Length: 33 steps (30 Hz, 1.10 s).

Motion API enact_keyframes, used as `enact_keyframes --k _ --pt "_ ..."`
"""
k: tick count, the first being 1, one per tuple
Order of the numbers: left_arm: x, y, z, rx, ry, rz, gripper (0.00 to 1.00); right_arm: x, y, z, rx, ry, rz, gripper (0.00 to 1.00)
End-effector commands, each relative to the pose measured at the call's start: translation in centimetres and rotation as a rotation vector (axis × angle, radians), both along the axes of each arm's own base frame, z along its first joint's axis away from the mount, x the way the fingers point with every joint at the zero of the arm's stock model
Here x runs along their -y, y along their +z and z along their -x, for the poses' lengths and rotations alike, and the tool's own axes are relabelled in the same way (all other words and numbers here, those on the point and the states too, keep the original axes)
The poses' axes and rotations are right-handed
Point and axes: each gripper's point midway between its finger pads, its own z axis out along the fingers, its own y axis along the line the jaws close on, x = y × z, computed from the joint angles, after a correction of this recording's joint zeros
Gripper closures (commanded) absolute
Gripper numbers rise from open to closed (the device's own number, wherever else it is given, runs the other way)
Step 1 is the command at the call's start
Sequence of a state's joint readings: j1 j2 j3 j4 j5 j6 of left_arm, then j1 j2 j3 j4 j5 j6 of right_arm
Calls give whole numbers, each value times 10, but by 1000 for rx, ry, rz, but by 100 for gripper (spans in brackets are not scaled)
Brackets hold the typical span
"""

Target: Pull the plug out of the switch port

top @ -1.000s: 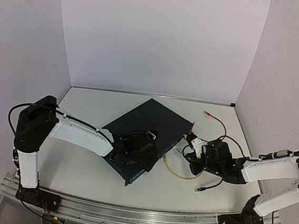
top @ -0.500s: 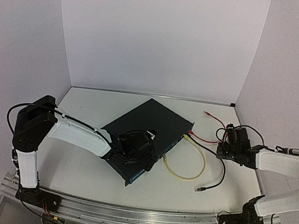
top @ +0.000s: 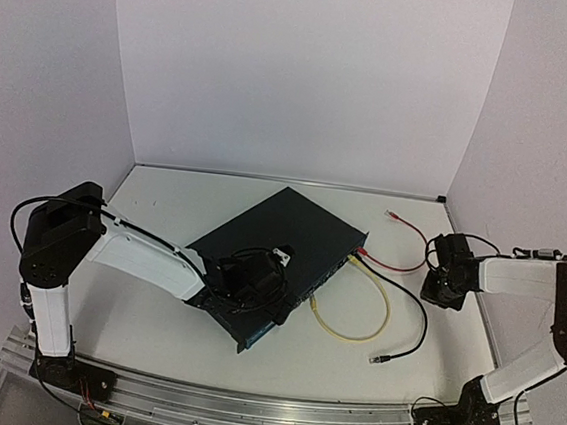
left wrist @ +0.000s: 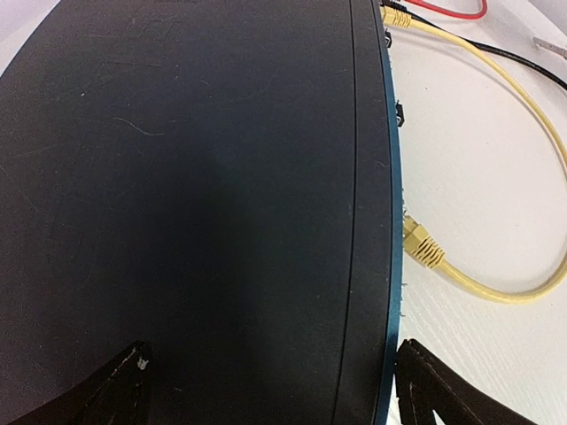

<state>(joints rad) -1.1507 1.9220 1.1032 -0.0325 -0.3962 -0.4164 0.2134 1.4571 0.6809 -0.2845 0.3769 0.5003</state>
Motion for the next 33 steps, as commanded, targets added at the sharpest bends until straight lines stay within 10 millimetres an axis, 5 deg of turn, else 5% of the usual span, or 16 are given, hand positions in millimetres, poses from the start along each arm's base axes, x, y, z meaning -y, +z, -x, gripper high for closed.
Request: enact_keyframes --k 1,8,15,27,33 --pt "-70 -89 35 -252 18 -258 6 4 -1 7 -40 -69 -13 89" --pt "-76 -91 36 -254 21 -263 6 -1 17 4 7 -25 -32 46" --pt "-80 -92 37 -252 27 -261 6 -61 44 -23 133 302 -214 19" --pt "-95 -96 34 -258 54 -261 6 -200 45 -22 171 833 -230 24" --pt "-103 -98 34 -265 52 -260 6 -238 29 -24 158 980 -204 34"
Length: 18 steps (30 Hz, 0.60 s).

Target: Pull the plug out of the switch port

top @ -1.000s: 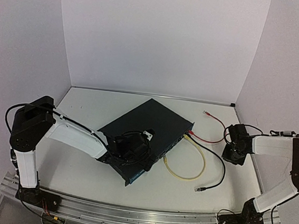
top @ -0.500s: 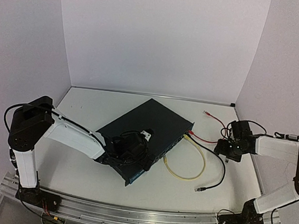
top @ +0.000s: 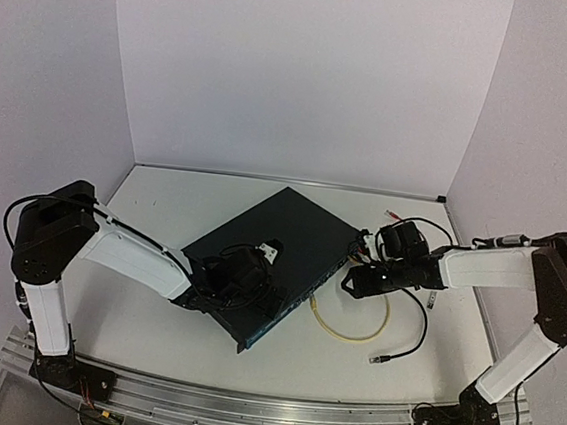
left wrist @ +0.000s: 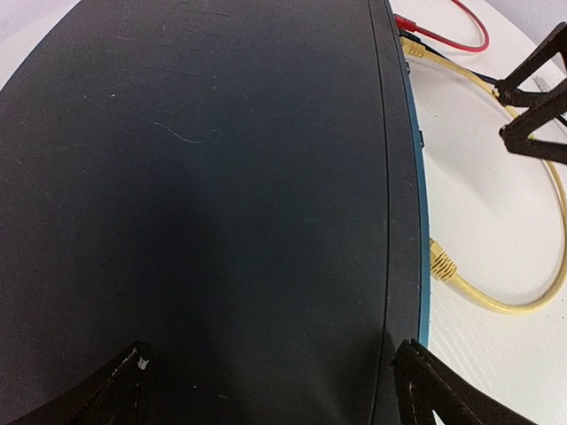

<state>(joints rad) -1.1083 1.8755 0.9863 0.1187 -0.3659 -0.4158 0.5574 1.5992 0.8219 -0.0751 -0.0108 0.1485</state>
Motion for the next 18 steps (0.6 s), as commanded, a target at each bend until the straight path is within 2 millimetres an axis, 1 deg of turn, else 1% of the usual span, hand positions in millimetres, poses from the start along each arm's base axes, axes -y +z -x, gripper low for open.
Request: enact_keyframes --k 1,4,5,10,14,18 --pt "-87 -99 44 -285 17 -335 6 -38 5 -11 73 154 -7 35" --pt "-85 -99 45 -288 4 -330 6 -47 -3 -14 76 198 11 41" --pt "-83 -99 45 -290 -2 -328 6 -51 -3 -17 93 208 14 43" --pt "-79 -101 46 -301 -18 -320 6 -58 -8 -21 123 252 48 52" --pt "-75 -103 47 -311 -31 -322 6 -65 -8 -20 152 296 53 56" --pt "-73 -105 47 -315 -38 -324 6 -69 -7 -22 171 305 56 59"
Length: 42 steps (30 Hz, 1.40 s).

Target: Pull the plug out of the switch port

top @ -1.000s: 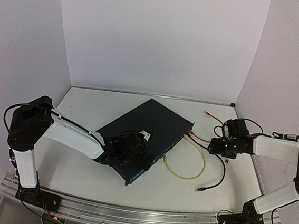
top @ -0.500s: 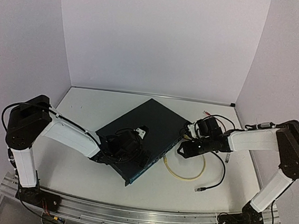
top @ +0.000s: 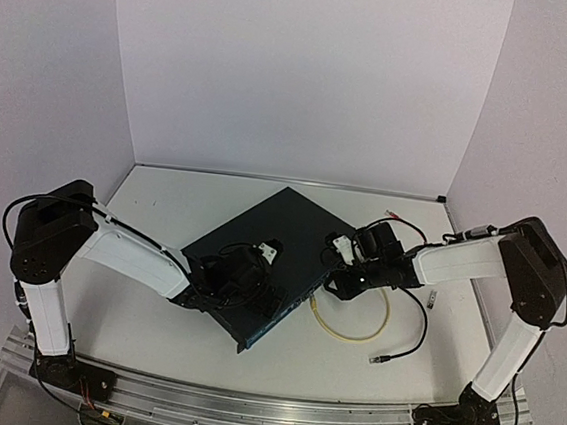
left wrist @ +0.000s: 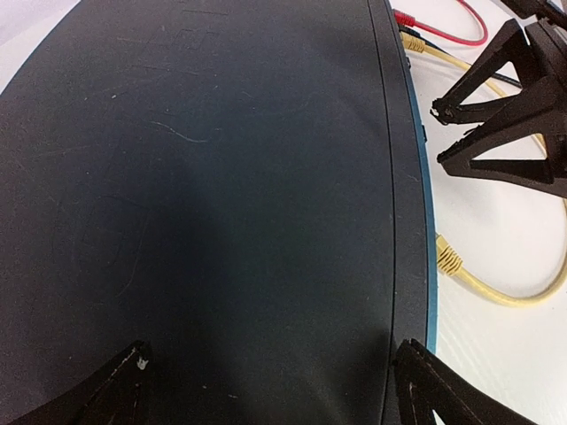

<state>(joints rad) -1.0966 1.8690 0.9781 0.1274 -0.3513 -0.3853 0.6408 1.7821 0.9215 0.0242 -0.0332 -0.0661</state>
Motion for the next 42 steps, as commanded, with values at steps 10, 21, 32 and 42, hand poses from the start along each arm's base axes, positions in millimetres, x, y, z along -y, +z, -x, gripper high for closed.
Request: enact_keyframes --k 10,21,32,42 --pt "-70 -110 51 -332 -26 -328 6 -22 15 -16 114 45 -16 67" --pt "-72 -112 53 -339 -33 -337 6 -25 15 -21 151 49 7 77" --pt "-70 -111 53 -339 -37 -333 6 -26 7 -16 162 68 49 79" --pt "-68 -113 53 -343 -40 -331 6 -26 15 -21 219 64 78 79"
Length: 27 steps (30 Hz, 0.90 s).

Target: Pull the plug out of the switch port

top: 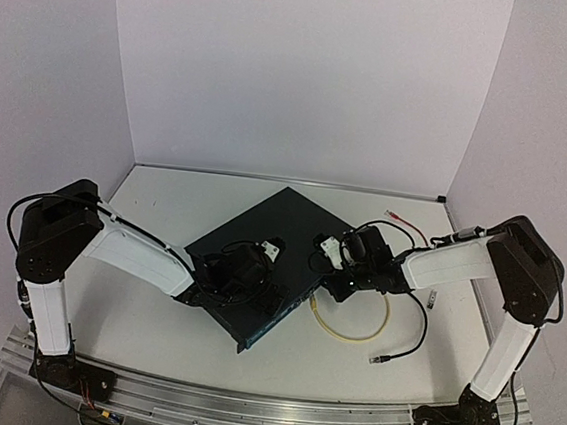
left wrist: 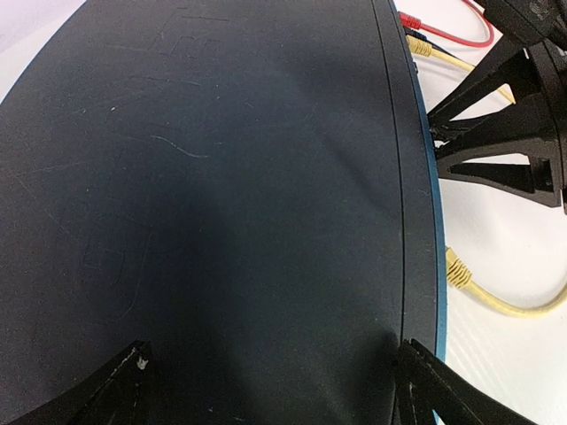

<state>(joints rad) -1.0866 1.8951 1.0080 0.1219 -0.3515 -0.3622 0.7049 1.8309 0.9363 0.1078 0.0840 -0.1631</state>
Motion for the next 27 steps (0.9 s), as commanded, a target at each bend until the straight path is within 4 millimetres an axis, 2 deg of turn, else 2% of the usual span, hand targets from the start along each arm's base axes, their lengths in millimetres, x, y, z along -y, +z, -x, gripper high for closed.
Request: enact_keyframes --k 1,7,18,22,27 --pt "-71 -111 60 -352 -30 -317 6 -9 19 -14 88 2 -5 79" --pt "-71 -112 59 -353 -30 -317 6 -11 20 -11 101 21 -2 82" --pt "-70 -114 59 -361 -24 -315 6 -12 21 -11 132 30 1 96" --pt "-69 -114 59 -363 -20 -316 6 -8 17 -12 154 -17 -42 100" --pt "-70 -116 60 -375 -15 -324 6 -10 12 -8 159 -58 -142 100"
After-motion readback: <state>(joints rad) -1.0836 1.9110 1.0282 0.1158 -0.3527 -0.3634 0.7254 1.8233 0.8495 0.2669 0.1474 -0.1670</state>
